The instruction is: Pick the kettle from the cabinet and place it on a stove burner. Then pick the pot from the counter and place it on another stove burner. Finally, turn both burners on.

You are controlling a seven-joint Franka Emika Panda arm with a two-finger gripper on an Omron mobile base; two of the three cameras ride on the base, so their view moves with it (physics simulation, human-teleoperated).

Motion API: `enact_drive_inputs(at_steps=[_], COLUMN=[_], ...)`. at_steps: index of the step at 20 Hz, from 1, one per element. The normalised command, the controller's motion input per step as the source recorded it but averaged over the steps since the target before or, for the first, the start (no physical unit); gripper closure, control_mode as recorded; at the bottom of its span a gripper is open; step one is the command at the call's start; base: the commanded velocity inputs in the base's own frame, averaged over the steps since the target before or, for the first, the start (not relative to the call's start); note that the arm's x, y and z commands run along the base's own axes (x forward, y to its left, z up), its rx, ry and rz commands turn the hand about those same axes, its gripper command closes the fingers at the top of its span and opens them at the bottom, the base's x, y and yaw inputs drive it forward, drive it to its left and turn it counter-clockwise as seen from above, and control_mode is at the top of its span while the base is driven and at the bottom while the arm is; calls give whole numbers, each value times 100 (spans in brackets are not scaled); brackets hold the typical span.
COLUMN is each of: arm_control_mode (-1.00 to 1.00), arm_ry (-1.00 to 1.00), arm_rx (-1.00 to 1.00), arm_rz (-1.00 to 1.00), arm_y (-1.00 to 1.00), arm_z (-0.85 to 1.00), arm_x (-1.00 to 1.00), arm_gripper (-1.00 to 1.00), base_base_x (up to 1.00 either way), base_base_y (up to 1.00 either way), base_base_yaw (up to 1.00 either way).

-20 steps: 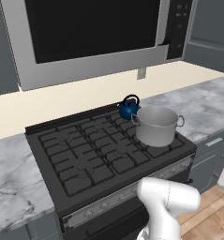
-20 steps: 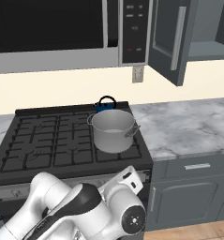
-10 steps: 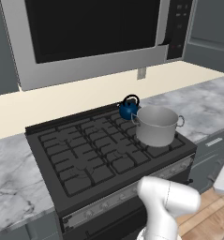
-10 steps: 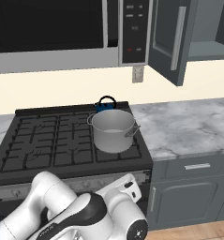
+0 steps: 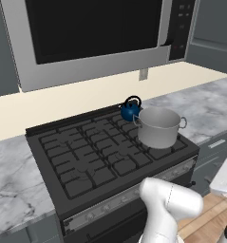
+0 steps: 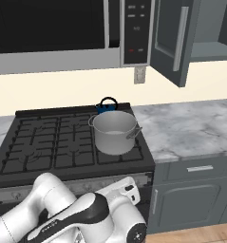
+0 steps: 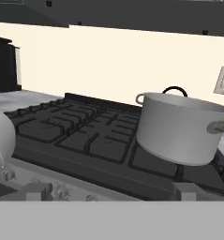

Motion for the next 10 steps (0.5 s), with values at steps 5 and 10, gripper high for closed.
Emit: enact_drive_inputs(at_steps=[5,10], arm_control_mode=[-100,-100], arm_ry=[0,0], arm_rx=[0,1], arm_rz=[0,-1], arm_y=[2,1], arm_z=[-39,-36], arm_x=[21,30], arm_gripper=[-100,-100], base_base_x=[0,0], base_base_y=[0,0], base_base_yaw=[0,0])
